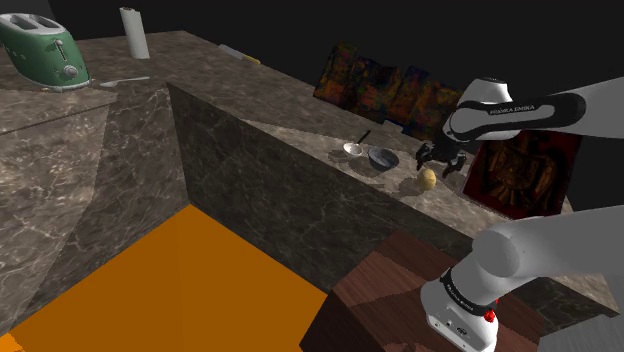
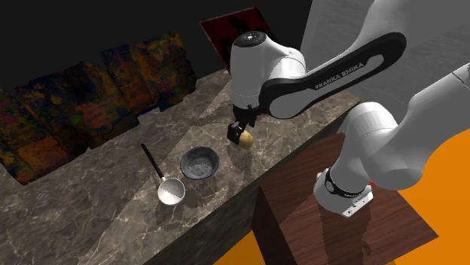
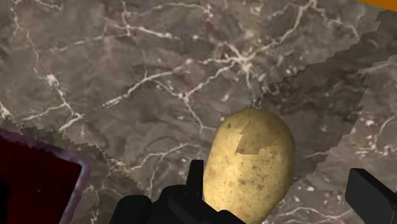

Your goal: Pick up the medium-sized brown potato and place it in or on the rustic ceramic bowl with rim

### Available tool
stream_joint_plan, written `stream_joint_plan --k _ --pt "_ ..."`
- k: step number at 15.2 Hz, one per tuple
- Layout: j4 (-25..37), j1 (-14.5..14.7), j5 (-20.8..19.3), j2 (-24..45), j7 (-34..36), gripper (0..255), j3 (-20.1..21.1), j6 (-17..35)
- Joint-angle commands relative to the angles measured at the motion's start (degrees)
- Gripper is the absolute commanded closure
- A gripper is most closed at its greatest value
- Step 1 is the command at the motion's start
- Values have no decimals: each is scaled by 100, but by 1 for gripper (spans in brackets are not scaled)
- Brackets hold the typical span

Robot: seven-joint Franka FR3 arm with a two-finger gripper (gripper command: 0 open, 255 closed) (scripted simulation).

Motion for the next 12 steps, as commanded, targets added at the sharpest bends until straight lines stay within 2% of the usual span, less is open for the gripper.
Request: stream_joint_plan --k 1,8,12 --pt "-65 -106 -19 129 116 0 -76 227" --pt "-328 -107 -65 641 110 0 -185 1002" --pt "-328 -107 -64 641 110 0 -185 1002"
